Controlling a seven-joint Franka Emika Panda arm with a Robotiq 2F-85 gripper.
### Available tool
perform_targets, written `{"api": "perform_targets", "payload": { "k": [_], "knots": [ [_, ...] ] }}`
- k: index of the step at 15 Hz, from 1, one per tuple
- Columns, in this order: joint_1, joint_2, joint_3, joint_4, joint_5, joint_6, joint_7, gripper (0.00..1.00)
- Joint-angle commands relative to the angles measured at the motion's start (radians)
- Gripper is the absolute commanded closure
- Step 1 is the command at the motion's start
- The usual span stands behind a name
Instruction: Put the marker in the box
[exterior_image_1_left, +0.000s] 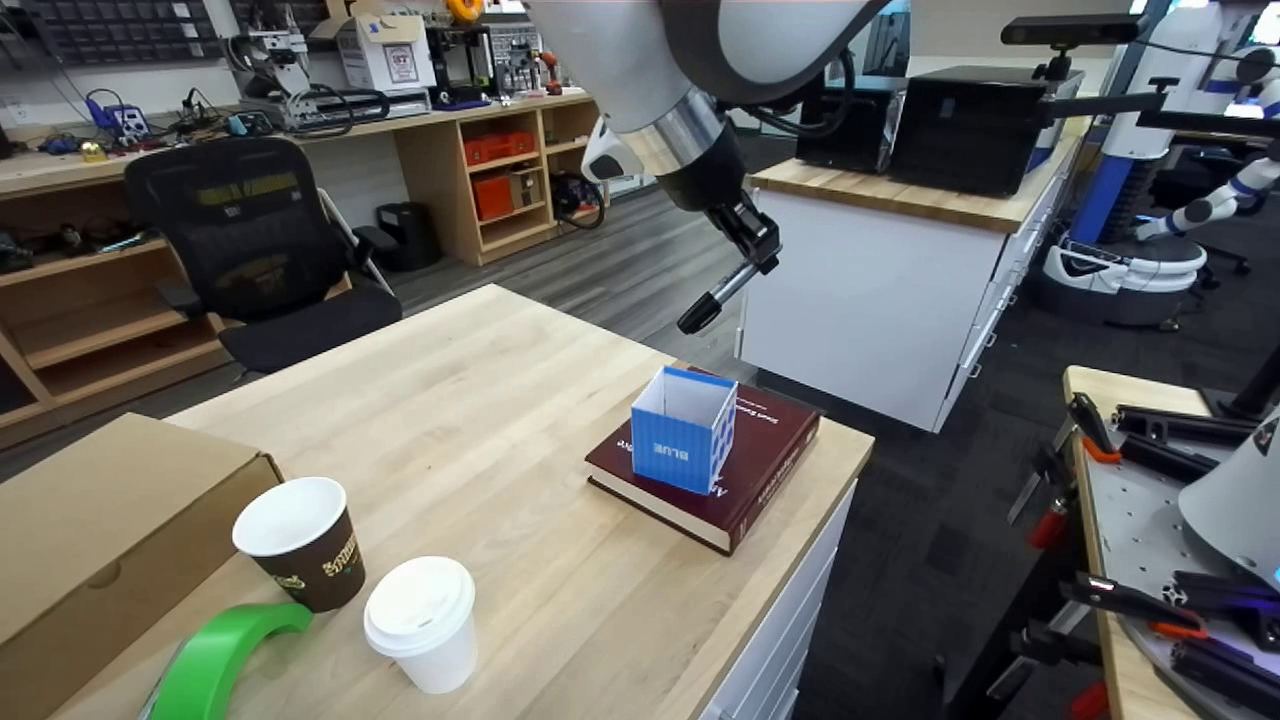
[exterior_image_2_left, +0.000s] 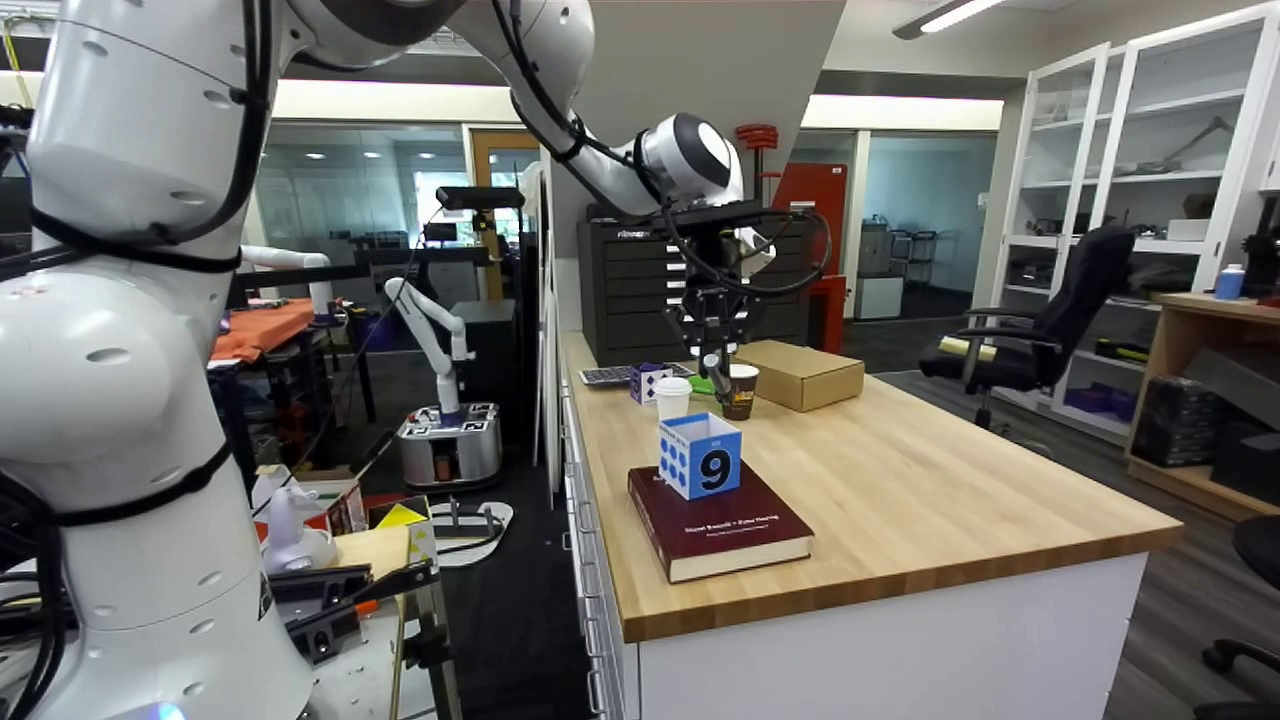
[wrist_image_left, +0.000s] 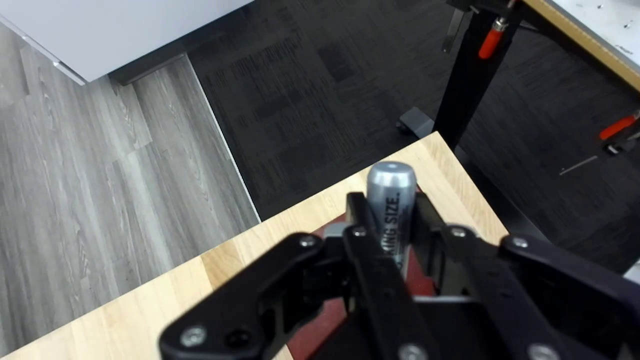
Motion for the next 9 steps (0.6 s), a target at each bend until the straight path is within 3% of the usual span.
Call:
{"api": "perform_targets", "payload": {
  "k": [1,9],
  "knots": [
    [0.039,0.094,0.005,0.146,-0.058,-0.125,-0.04,0.94],
    [0.116,0.292,0.003,0.362,-0.133,-0.319,-0.099,0.94]
  ]
}}
